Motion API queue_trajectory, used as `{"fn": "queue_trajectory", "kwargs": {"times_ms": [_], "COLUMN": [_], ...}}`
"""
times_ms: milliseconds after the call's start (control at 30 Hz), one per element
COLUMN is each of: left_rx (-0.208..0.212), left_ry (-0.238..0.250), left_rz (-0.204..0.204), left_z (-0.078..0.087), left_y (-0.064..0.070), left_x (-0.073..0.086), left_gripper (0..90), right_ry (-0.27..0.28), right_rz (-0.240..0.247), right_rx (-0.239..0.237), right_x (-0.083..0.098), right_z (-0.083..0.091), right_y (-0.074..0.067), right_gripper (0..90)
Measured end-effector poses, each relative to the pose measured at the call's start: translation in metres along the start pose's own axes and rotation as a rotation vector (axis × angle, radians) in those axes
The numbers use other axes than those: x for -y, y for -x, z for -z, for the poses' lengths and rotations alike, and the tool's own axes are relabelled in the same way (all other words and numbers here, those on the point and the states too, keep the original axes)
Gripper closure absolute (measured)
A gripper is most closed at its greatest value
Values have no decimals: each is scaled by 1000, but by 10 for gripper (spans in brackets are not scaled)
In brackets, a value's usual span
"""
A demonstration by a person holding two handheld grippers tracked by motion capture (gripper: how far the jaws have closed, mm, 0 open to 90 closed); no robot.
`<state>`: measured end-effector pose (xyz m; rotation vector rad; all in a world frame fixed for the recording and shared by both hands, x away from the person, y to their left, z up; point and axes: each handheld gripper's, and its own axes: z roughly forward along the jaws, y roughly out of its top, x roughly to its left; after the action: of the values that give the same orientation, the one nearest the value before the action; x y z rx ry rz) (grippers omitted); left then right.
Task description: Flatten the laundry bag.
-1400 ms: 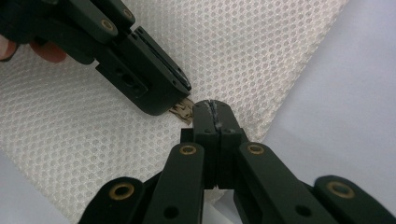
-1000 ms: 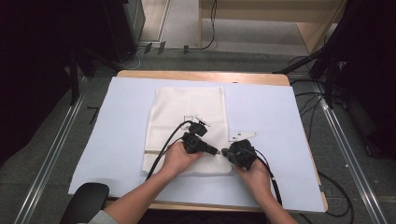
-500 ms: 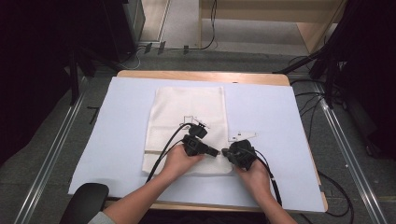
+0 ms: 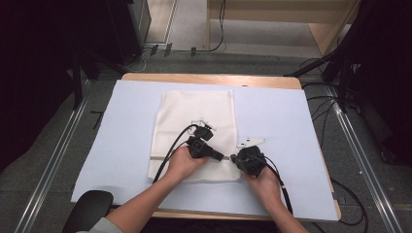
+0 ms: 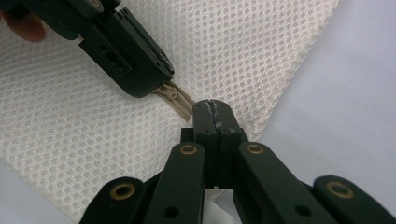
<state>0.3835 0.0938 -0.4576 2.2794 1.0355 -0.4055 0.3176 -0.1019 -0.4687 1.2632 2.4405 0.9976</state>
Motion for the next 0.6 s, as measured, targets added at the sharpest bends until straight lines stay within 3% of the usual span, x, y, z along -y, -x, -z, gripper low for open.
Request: {"fn": "queue_trajectory", "kwargs": {"times_ms": [133,200,333,433,600], "left_rx": [30,28,-19,-8,5], "left_ry": [2,-1,-11,1,-6], "left_rz": [18,22,12,30,26], "left_z": [1,3,11,17,20], "left_y": [-4,-4,-7,-10,-11], "left_x": [1,1,3,7,9], "left_gripper": [893,893,893,893,892], "right_ry": [0,0,2,1,2], "right_rz": [2,3,-5,-2,-1], "right_rx": [-2,-4,-10,-9,-5], "right_x": [0,0,0,0,0], "right_z": [0,0,0,0,0], "right_y": [0,1,1,1,1], "right_gripper": [900,900,900,900,900]}}
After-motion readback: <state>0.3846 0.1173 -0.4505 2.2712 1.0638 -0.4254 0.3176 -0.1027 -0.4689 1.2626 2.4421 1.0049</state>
